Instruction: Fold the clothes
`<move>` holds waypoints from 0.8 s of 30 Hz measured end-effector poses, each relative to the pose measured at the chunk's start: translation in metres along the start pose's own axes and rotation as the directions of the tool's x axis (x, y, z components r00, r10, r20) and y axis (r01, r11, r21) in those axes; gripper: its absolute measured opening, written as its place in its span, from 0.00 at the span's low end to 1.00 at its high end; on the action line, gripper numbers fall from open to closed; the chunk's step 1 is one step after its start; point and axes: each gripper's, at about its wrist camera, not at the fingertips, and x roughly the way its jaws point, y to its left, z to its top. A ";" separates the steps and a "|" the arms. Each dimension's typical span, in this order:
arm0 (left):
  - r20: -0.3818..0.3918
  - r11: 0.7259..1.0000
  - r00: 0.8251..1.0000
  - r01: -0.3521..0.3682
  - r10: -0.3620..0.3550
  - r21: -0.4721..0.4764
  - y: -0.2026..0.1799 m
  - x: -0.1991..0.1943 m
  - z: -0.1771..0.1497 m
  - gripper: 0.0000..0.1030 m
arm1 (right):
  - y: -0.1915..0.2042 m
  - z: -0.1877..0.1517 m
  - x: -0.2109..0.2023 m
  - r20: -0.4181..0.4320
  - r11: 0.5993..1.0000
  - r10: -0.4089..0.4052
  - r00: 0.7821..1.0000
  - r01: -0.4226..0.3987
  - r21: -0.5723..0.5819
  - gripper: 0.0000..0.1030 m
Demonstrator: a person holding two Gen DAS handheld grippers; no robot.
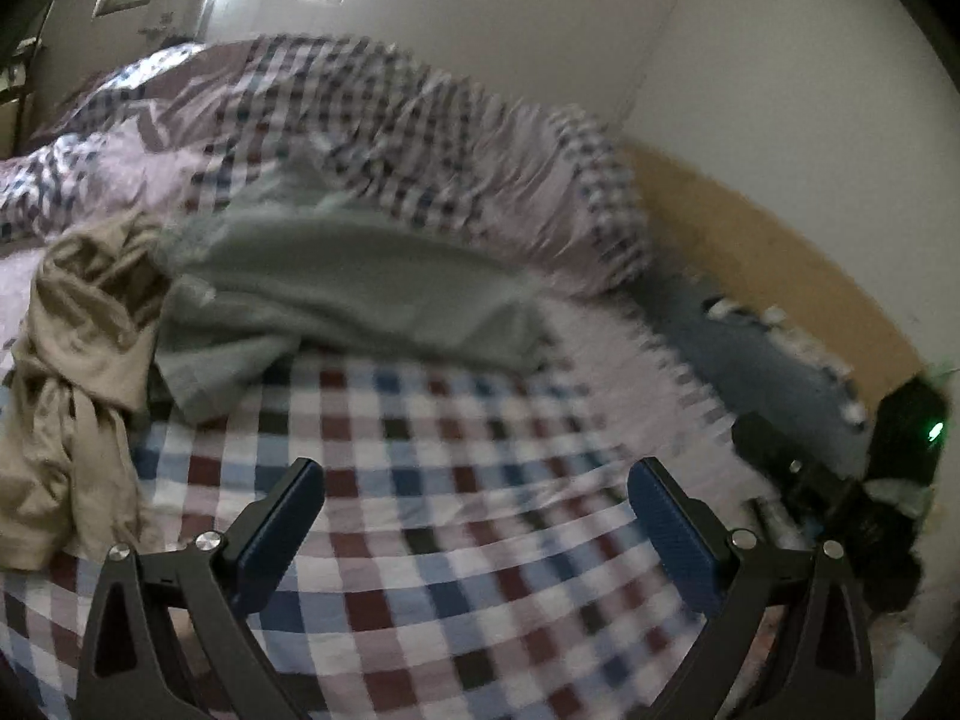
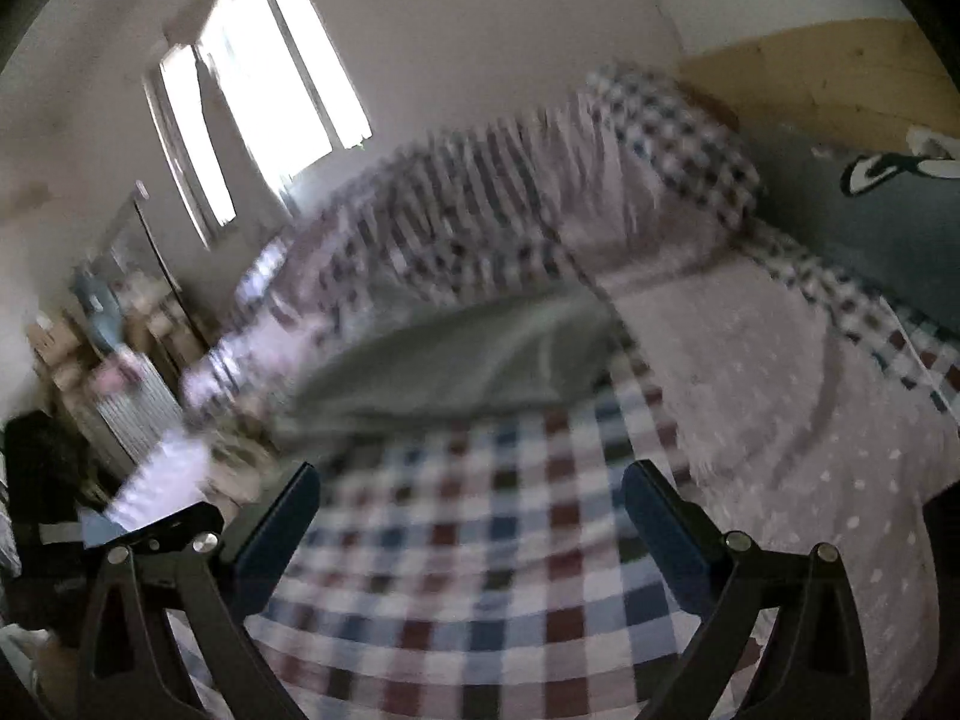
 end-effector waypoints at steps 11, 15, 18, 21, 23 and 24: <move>-0.128 0.980 0.971 -0.196 0.200 0.043 0.025 0.074 -0.034 1.00 | -0.002 -0.034 0.112 -0.258 0.969 -0.238 0.936 0.210 -0.132 1.00; -0.157 0.967 0.954 -0.245 0.254 0.071 0.024 0.088 -0.041 1.00 | -0.004 -0.040 0.127 -0.295 0.955 -0.278 0.914 0.229 -0.190 1.00; -0.154 0.958 0.947 -0.270 0.283 0.102 0.020 0.093 -0.042 1.00 | -0.006 -0.042 0.136 -0.320 0.953 -0.288 0.903 0.236 -0.192 1.00; -0.153 0.949 0.940 -0.289 0.306 0.125 0.018 0.097 -0.044 1.00 | -0.005 -0.046 0.141 -0.325 0.944 -0.312 0.893 0.254 -0.210 1.00; -0.146 0.945 0.937 -0.299 0.317 0.134 0.018 0.099 -0.046 1.00 | -0.002 -0.050 0.145 -0.320 0.932 -0.341 0.884 0.273 -0.239 1.00; -0.145 0.943 0.935 -0.304 0.323 0.139 0.018 0.099 -0.046 1.00 | -0.001 -0.051 0.145 -0.317 0.930 -0.345 0.883 0.277 -0.242 1.00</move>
